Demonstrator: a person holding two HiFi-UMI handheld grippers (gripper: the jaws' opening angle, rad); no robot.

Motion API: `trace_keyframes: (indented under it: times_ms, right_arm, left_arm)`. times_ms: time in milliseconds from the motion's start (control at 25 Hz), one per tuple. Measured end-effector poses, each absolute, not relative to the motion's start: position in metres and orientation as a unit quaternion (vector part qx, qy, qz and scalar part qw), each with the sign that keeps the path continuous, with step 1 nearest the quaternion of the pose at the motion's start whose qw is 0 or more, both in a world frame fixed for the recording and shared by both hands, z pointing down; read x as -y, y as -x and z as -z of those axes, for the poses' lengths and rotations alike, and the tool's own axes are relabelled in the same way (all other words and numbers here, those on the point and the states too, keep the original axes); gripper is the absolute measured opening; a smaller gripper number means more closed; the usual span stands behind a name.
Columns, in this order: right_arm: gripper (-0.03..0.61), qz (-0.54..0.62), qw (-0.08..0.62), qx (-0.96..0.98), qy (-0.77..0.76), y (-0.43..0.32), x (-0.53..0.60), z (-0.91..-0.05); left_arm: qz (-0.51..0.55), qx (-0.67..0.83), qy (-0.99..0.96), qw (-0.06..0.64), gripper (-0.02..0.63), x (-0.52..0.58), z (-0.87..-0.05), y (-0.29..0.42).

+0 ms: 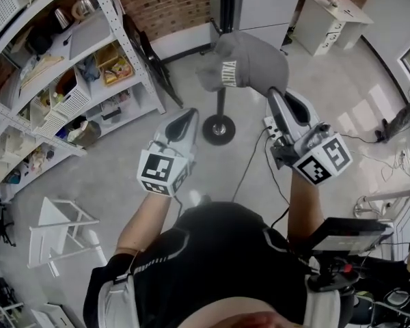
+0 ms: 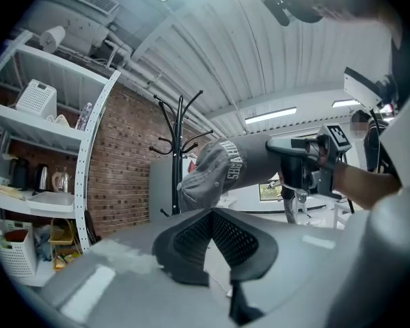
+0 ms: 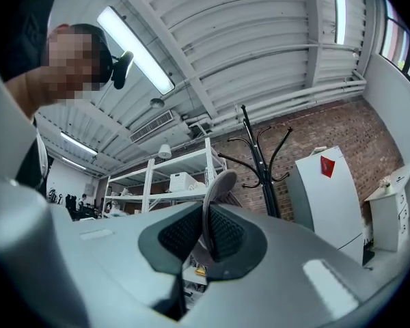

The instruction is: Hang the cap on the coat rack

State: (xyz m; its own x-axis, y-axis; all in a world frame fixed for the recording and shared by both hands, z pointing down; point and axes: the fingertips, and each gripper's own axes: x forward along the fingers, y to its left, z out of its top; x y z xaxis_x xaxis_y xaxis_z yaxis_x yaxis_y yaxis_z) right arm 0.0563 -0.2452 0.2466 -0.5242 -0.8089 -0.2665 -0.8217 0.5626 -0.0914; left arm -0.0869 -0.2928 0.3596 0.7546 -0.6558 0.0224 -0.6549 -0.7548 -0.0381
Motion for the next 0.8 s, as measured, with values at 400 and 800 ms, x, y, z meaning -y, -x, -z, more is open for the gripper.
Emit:
trace_keyframes:
  times_ms: [400, 800]
  right_arm:
    - [0.026, -0.063, 0.149, -0.874, 0.458, -0.053, 0.286, -0.209]
    - [0.026, -0.093, 0.178, -0.894, 0.401, -0.084, 0.313, -0.169]
  left_arm:
    - [0.0, -0.336, 0.942, -0.009, 0.003, 0.327, -0.361, 0.096]
    - [0.001, -0.362, 0.932, 0.009, 0.003, 0.349, -0.349, 0.07]
